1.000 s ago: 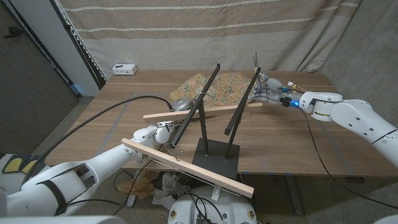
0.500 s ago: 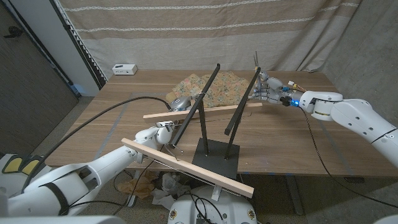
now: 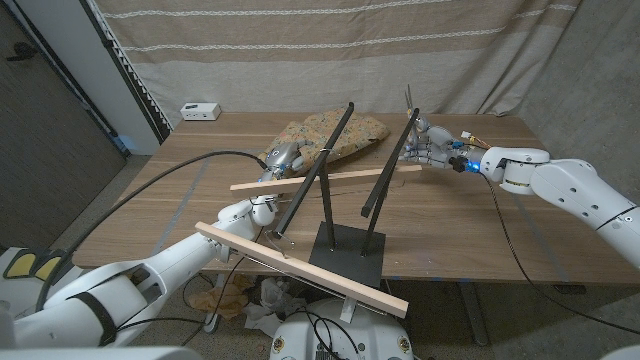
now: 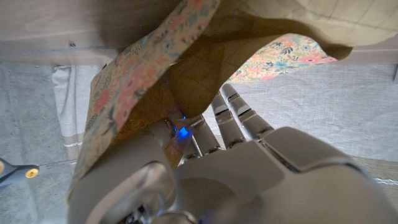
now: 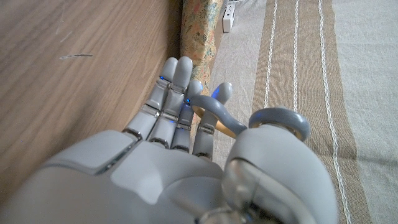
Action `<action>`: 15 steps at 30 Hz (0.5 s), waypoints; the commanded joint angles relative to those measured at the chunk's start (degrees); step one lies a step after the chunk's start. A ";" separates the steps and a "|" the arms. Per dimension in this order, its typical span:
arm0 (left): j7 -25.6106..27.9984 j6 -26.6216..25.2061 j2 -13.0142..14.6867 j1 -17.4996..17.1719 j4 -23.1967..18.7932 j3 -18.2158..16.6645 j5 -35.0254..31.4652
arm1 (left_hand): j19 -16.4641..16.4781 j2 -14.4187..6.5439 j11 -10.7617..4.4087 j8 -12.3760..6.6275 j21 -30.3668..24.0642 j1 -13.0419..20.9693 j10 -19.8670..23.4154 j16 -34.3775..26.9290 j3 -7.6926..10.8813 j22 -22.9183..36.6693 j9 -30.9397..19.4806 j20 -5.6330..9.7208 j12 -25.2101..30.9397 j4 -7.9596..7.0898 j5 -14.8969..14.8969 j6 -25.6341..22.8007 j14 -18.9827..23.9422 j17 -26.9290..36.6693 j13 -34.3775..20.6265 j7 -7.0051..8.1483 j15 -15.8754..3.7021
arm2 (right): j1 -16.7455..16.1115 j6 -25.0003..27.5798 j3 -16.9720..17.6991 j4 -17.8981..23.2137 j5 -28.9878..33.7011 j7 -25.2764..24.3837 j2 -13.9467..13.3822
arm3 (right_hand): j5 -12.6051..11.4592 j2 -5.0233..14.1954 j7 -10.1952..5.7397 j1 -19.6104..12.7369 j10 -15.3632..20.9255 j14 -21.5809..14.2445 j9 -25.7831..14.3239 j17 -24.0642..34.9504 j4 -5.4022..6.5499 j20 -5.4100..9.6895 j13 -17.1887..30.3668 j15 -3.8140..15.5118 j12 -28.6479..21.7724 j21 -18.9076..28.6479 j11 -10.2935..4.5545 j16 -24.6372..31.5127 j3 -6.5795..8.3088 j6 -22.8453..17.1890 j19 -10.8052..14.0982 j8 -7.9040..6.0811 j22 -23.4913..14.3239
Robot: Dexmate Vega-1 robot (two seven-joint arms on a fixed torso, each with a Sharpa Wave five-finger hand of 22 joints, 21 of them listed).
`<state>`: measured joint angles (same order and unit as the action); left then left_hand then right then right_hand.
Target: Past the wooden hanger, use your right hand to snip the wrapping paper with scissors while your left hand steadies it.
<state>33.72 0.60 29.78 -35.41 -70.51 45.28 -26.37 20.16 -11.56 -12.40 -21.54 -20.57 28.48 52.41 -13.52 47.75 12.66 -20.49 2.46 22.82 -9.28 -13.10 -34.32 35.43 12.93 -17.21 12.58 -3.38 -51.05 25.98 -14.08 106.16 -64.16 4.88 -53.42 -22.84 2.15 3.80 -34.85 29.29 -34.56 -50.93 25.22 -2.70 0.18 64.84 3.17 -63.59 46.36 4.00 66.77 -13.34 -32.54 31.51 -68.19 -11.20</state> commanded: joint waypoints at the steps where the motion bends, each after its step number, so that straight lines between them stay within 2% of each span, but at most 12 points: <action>1: 3.74 -0.12 -0.13 1.14 1.60 -0.56 0.54 | 0.35 0.36 -0.05 -1.00 -0.43 0.55 -0.64 0.47 0.46 0.26 -0.85 1.52 -0.48 -0.05 -0.12 -1.00 0.58 0.11 -0.25 0.02 -9.67 | 1.45 1.19 -1.16 -0.57 1.03 3.61 -1.58 | 0.23 0.39 3.77 0.40 5.90 0.48 -0.16 0.06 -0.24 -0.33 -0.26 8.69 -16.89 -0.19 -4.83 0.65 -0.39 2.85 0.18 -0.01 -0.05; 8: 5.07 0.02 -0.09 1.94 2.47 -0.02 -0.21 | 0.33 0.41 -0.03 -1.31 -0.51 0.59 -0.96 0.65 0.55 0.28 -1.24 1.71 -0.63 -0.02 -0.25 -1.00 0.50 0.10 -0.30 0.00 -9.68 | 1.98 1.18 -1.81 -1.49 1.66 5.88 -2.01 | 0.29 0.63 3.91 0.59 6.29 0.65 0.67 0.02 -0.22 -0.38 -2.12 8.58 -15.85 -0.32 -4.54 0.75 -0.40 2.69 0.19 0.47 -0.04; 15: 6.28 0.33 -0.28 2.59 3.05 -0.24 0.04 | 0.35 0.44 -0.02 -1.54 -0.59 0.58 -1.26 0.76 0.58 0.31 -1.56 1.87 -0.77 -0.05 -0.36 -0.92 0.47 0.11 -0.34 -0.02 -9.68 | 2.16 1.28 -2.15 -1.89 1.77 7.41 -2.18 | 0.44 0.51 4.10 1.32 6.05 0.67 1.12 -0.59 0.06 -0.62 -2.05 8.28 -15.89 -0.37 -4.21 0.28 -0.71 2.42 0.24 0.69 -0.03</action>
<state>37.90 0.51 29.69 -33.82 -68.52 45.06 -26.39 20.15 -11.17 -12.43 -22.81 -20.79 28.84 51.66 -13.09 47.79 12.66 -21.68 2.46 22.36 -9.31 -13.10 -34.78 35.43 12.92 -17.45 12.48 -3.38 -49.46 26.98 -15.52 105.05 -62.91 9.60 -55.01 -22.44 2.75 4.40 -34.23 29.29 -34.16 -49.87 24.69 -2.73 -0.13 62.95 2.96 -63.61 46.35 4.00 67.22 -13.72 -33.14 31.43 -67.57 -11.20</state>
